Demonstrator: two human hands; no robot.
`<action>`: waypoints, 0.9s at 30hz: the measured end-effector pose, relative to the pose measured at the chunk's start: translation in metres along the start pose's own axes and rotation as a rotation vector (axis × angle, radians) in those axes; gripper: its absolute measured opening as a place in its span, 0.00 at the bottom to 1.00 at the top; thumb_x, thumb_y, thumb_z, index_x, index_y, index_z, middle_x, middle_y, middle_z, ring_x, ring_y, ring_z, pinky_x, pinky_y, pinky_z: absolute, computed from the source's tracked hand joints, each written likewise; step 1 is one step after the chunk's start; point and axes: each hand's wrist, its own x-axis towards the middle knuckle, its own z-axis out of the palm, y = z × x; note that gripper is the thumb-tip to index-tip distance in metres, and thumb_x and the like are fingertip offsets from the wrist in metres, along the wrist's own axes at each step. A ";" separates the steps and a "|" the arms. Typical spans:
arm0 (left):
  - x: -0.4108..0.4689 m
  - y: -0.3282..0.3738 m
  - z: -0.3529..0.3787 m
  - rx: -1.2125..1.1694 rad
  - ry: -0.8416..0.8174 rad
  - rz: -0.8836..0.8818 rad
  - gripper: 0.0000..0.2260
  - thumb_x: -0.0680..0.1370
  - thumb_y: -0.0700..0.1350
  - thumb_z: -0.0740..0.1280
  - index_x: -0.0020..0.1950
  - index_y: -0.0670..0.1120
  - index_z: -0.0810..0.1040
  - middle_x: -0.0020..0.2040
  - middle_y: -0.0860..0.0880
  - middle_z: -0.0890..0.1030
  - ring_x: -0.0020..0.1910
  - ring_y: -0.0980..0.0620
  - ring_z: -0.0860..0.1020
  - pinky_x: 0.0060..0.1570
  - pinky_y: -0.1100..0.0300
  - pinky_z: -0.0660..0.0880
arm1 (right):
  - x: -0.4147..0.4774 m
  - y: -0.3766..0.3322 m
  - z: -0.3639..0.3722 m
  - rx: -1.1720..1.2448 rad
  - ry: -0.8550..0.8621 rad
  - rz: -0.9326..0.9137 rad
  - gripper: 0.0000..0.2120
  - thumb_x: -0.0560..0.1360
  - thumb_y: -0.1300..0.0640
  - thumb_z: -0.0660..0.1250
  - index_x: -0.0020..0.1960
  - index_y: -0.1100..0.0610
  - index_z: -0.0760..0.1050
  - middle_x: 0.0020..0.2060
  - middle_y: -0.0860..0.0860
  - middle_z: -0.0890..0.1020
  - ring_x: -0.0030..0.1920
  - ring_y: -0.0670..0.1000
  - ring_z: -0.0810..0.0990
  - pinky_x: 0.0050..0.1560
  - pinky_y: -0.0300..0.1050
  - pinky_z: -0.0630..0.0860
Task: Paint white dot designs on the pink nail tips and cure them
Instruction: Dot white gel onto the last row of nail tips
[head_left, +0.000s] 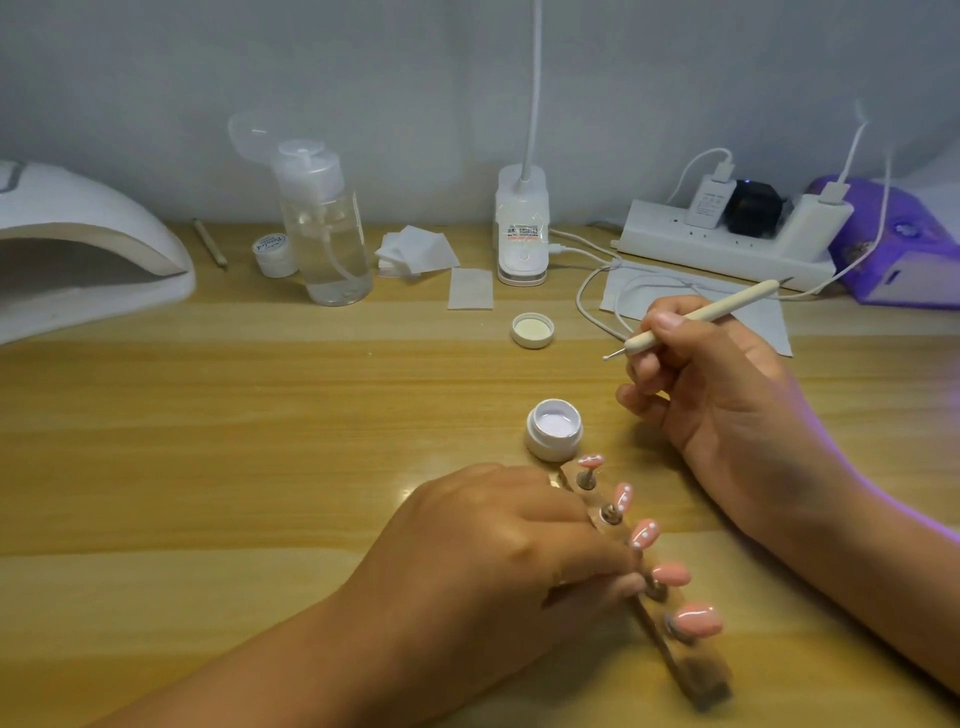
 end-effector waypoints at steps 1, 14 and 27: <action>-0.001 0.002 0.001 0.005 -0.004 0.015 0.07 0.76 0.52 0.67 0.47 0.56 0.86 0.32 0.55 0.76 0.33 0.55 0.67 0.35 0.67 0.64 | 0.000 0.000 0.000 0.001 -0.002 -0.005 0.05 0.72 0.55 0.66 0.38 0.50 0.77 0.31 0.47 0.78 0.31 0.42 0.75 0.35 0.37 0.77; -0.002 0.014 0.006 0.057 0.011 0.067 0.08 0.77 0.51 0.67 0.44 0.57 0.86 0.32 0.56 0.79 0.30 0.54 0.70 0.32 0.65 0.67 | -0.010 0.003 0.005 -0.645 -0.153 -0.310 0.05 0.76 0.55 0.67 0.45 0.56 0.75 0.37 0.47 0.78 0.39 0.47 0.76 0.41 0.35 0.72; 0.001 -0.017 -0.009 -1.040 0.197 -0.693 0.10 0.63 0.55 0.74 0.38 0.52 0.81 0.33 0.50 0.71 0.41 0.54 0.75 0.40 0.65 0.69 | -0.011 0.008 0.004 -0.894 -0.240 -0.363 0.04 0.76 0.50 0.66 0.46 0.49 0.75 0.40 0.46 0.77 0.39 0.51 0.73 0.39 0.43 0.73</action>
